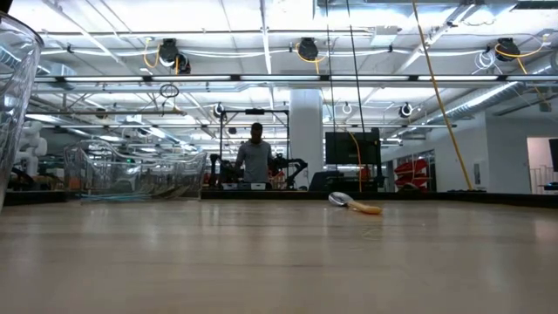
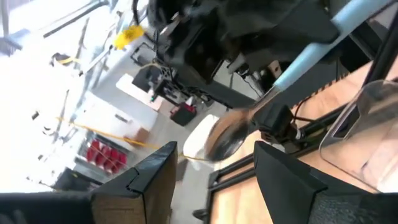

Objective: Sort silverware by color (type)
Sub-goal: Put the light blue spoon into the bottom right transparent bin

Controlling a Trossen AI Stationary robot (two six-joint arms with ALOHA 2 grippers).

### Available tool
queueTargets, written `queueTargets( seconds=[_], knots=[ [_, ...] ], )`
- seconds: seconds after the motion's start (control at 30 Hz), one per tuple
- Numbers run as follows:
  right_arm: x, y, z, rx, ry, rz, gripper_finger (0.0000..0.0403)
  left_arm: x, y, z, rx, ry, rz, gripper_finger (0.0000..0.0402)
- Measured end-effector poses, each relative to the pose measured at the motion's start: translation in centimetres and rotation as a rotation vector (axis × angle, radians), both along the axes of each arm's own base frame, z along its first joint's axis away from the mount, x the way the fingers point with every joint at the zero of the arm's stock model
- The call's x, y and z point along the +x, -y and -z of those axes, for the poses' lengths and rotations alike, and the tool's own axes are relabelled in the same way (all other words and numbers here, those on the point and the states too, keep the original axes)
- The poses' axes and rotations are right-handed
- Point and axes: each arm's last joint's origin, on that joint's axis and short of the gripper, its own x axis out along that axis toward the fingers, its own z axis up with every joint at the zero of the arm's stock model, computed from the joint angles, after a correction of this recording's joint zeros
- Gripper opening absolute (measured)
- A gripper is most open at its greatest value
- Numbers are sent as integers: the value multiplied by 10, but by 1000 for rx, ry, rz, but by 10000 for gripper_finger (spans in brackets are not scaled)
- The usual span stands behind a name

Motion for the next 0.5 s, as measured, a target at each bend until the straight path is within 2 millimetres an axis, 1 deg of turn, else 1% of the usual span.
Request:
queueTargets(
  seconds=[0.27,0.5],
  knots=[
    [30,0,-1,33,46,29,45,0,0,3,148,-93,9,212],
    [51,-2,0,65,59,-16,45,-1,1,7,248,-168,20,212]
  ],
)
